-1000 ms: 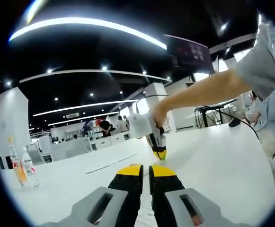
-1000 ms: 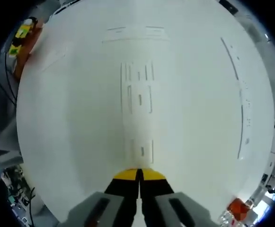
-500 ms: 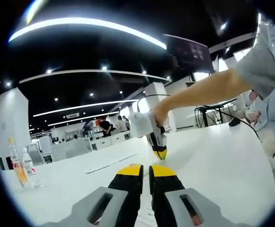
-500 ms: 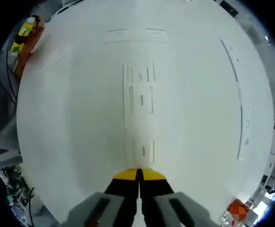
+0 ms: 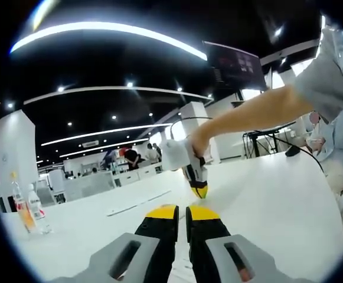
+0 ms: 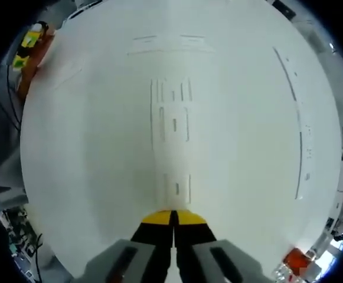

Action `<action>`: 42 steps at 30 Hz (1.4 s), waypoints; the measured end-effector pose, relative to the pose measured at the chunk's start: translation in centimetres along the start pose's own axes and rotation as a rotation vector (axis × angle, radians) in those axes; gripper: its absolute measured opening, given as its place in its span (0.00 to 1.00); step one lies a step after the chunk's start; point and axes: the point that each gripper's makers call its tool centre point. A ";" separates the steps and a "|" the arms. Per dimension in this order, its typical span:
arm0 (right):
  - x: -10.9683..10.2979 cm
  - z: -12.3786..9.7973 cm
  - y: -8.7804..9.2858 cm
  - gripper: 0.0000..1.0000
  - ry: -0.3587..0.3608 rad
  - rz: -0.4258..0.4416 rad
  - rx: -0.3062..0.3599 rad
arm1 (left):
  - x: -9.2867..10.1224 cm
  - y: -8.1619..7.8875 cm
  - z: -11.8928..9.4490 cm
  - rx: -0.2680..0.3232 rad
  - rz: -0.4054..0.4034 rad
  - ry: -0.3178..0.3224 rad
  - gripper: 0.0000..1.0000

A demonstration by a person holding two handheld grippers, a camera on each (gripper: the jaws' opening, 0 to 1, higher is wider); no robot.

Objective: Locate the socket holder cover, grip the socket holder cover, clip it into the socket holder slot.

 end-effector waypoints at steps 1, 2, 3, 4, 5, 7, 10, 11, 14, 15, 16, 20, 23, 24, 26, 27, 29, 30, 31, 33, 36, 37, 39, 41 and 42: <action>-0.2 0.0 0.0 0.01 -0.013 0.002 -0.006 | 0.0 0.0 0.0 -0.001 0.000 0.000 0.07; -0.3 0.0 0.0 0.01 -0.015 -0.001 -0.010 | 0.0 0.0 0.0 -0.002 -0.001 0.000 0.07; -0.2 0.0 0.0 0.01 -0.015 -0.003 -0.010 | 0.0 0.0 0.0 0.000 -0.001 0.000 0.07; -0.2 0.0 0.0 0.01 -0.015 -0.005 -0.009 | -0.1 0.0 0.0 0.001 -0.001 -0.001 0.07; -0.2 0.0 0.0 0.01 -0.015 -0.010 -0.006 | -0.1 0.0 0.0 0.000 -0.001 -0.001 0.07; 0.1 0.0 0.0 0.01 -0.007 -0.008 -0.002 | -0.1 0.0 0.0 0.001 0.002 -0.002 0.07; 0.1 0.0 0.0 0.01 -0.003 -0.016 -0.005 | -0.1 0.0 0.0 0.000 0.002 -0.002 0.07; 0.1 0.0 -0.1 0.01 -0.002 -0.018 -0.008 | -0.1 0.0 0.0 0.000 0.002 -0.002 0.07; 0.1 0.0 -0.1 0.01 0.002 -0.028 -0.015 | -0.1 0.0 0.0 0.000 0.004 -0.004 0.07; 0.2 0.0 -0.1 0.01 0.004 -0.028 -0.017 | -0.1 0.0 0.0 0.000 0.002 -0.003 0.07; 0.1 0.0 -0.1 0.01 0.006 -0.029 -0.017 | -0.1 0.0 0.0 0.000 0.002 -0.003 0.07; 0.0 0.1 -0.1 0.01 0.003 -0.025 -0.028 | -0.1 0.0 0.0 -0.001 0.003 -0.003 0.06; 0.1 0.0 0.0 0.01 0.010 -0.041 -0.041 | 0.0 0.0 0.0 -0.002 0.004 -0.004 0.06; 0.1 0.0 0.0 0.01 0.011 -0.038 -0.038 | 0.0 0.0 0.0 -0.001 0.004 -0.005 0.06; 0.2 0.0 0.0 0.01 0.011 -0.038 -0.035 | 0.0 0.0 0.0 -0.001 0.004 -0.005 0.06; 0.3 0.0 0.0 0.01 0.018 -0.057 -0.036 | 0.0 0.0 0.0 -0.001 0.005 -0.004 0.06; 0.4 0.0 0.0 0.01 0.020 -0.053 -0.039 | 0.0 0.0 0.1 -0.004 0.006 -0.004 0.06; 0.5 0.1 0.0 0.01 0.021 -0.056 -0.041 | 0.0 0.0 0.1 -0.003 0.005 -0.004 0.06; 0.5 0.0 0.0 0.01 0.021 -0.057 -0.044 | 0.0 0.0 0.1 -0.003 0.004 -0.004 0.06; 0.5 0.1 0.0 0.01 0.024 -0.056 -0.049 | 0.0 0.0 0.1 -0.003 0.005 -0.005 0.06; 0.5 0.1 0.0 0.01 0.027 -0.068 -0.062 | 0.1 0.1 0.1 -0.004 0.005 -0.004 0.06; 0.4 0.1 0.1 0.01 0.026 -0.069 -0.065 | 0.1 0.1 0.1 -0.004 0.004 -0.003 0.06; 0.4 0.0 0.1 0.01 0.034 -0.089 -0.071 | 0.0 0.0 0.1 -0.003 0.006 -0.005 0.06; 0.4 0.0 0.1 0.01 0.031 -0.071 -0.060 | 0.0 0.0 0.1 -0.001 0.006 -0.005 0.06; 0.4 0.0 0.1 0.01 0.031 -0.069 -0.056 | 0.0 0.0 0.1 -0.001 0.007 -0.006 0.06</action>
Point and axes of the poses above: the point that each gripper's makers call its tool centre point, and the gripper's own axes: z roughly forward along the fingers, x roughly to its right, y roughly out of its underside, and after that the axes turned 1 degree about -z, right-handed
